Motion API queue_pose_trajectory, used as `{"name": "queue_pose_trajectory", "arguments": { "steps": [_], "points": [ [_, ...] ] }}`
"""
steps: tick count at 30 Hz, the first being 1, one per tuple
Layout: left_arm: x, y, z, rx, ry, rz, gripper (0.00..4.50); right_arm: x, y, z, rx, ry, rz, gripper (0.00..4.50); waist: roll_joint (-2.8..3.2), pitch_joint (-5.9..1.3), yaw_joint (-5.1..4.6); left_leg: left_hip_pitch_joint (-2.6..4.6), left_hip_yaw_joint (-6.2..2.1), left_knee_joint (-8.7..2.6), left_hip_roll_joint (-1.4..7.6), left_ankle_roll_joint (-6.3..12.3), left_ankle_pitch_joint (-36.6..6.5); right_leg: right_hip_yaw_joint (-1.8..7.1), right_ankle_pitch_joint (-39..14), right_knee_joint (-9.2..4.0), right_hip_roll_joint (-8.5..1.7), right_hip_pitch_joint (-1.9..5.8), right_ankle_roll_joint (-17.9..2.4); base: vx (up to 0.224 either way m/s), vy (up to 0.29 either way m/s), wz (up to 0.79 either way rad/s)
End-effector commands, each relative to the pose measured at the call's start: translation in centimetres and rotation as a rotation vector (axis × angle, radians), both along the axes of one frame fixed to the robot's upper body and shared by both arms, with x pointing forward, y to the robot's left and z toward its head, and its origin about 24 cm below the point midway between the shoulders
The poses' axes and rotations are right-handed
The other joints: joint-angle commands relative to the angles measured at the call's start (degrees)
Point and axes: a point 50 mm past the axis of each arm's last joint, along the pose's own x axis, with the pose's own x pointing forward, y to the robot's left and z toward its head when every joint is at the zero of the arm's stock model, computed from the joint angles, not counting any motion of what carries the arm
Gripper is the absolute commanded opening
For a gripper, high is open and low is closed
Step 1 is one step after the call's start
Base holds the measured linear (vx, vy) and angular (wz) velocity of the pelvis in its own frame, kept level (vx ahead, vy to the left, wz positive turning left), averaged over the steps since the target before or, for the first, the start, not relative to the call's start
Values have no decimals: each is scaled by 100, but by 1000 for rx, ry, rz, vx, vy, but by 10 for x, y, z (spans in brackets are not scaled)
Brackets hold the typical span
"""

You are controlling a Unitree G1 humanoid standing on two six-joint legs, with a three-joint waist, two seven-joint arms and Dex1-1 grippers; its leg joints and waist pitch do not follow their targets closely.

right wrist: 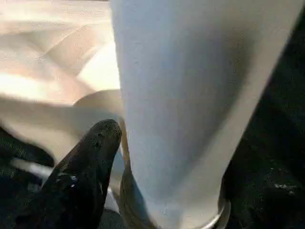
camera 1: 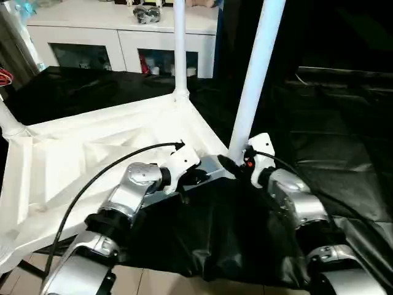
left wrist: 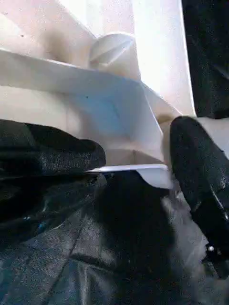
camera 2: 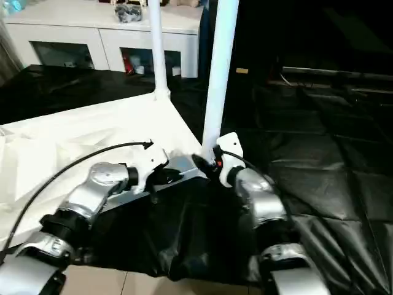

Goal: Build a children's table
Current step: Rotate leg to tighten

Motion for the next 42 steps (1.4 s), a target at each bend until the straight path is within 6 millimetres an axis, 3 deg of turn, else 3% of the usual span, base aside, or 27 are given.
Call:
{"name": "queue_pose_trajectory", "arguments": {
  "steps": [1, 2, 3, 5, 9, 13, 17, 27, 31, 32, 33, 34, 38, 42],
  "points": [
    [-6, -8, 4, -19, -17, -95, 0, -15, 21, -6, -15, 42, 257, 334, -21, -343, 17, 58, -131, -433, 229, 219, -1900, 221, -2059, -443, -310, 211, -1133, 0, 0, 0],
    [-7, -3, 4, -13, -14, -112, 0, -17, 15, -4, -19, 42, 308, 334, -13, -356, 37, 48, -115, -422, 247, 309, -1693, 232, -1627, -394, -311, 229, -1286, 0, 0, 0],
    [-7, -2, 5, -12, -13, -115, 0, -18, 14, -4, -19, 42, 316, 334, -13, -356, 37, 48, -115, -422, 247, 309, -1693, 232, -1627, -394, -311, 229, -1286, 0, 0, 0],
    [-10, 4, 6, -22, 4, -162, 0, -21, 3, 1, -22, 42, 395, 334, -14, -382, 85, 48, -80, -379, 260, 450, -1339, 222, -1079, -313, -299, 267, -1493, 0, 0, 0],
    [-14, 12, 9, -32, 30, -211, 0, -26, -7, 4, -33, 63, 485, 334, -16, -397, 138, 43, -65, -361, 273, 561, -1016, 209, -667, -242, -291, 288, -1650, 0, 0, 0],
    [-16, 20, 9, -20, 57, -239, 0, -32, -14, 6, -53, 101, 573, 309, -26, -371, 211, 69, -48, -371, 285, 534, -1154, 220, -999, -275, -298, 269, -1587, 0, 0, 0],
    [-18, 27, 10, 0, 87, -274, 0, -38, -18, 6, -71, 130, 650, 274, -27, -340, 231, 94, -66, -412, 294, 302, -1521, 231, -1621, -335, -307, 241, -1421, 0, 0, 0],
    [-14, 29, 11, 3, 71, -241, 0, -43, -9, 2, -66, 115, 662, 241, -26, -359, 232, 76, -62, -397, 280, 321, -1304, 234, -1307, -304, -306, 251, -1466, 0, 0, 0],
    [-7, 20, 8, 9, 34, -146, 0, -36, -2, -3, -36, 93, 518, 238, -39, -325, 197, 104, -86, -425, 264, 164, -1660, 232, -2017, -387, -318, 221, -1263, 0, 0, 0],
    [-2, 8, 8, -12, 15, -82, 0, -27, 4, -12, -58, 79, 349, 232, -35, -314, 174, 119, -94, -426, 261, 86, -1764, 242, -2274, -419, -332, 186, -1175, 0, 0, 0],
    [-1, 8, 8, -13, 15, -82, 0, -27, 4, -12, -58, 79, 347, 221, -29, -306, 148, 133, -100, -427, 253, 31, -1830, 240, -2383, -433, -324, 165, -1154, 0, 0, 0],
    [0, 4, 9, -20, 10, -66, 0, -25, 6, -15, -67, 81, 294, 212, -18, -303, 125, 128, -133, -439, 240, -38, -1983, 214, -2653, -452, -328, 188, -1062, 0, 0, 0],
    [5, -13, 9, -30, -18, -5, 0, -16, 18, -24, -62, 95, 90, 201, -33, -295, 50, 133, -157, -443, 220, -56, -2197, 196, -3048, -525, -323, 155, -822, 0, 0, 0],
    [10, -33, 10, -56, -51, 82, 0, -11, 39, -27, -15, 99, -61, 200, -27, -290, -17, 153, -168, -432, 203, -57, -2372, 174, -3219, -575, -316, 115, -749, 0, 0, 0]
  ]
}}
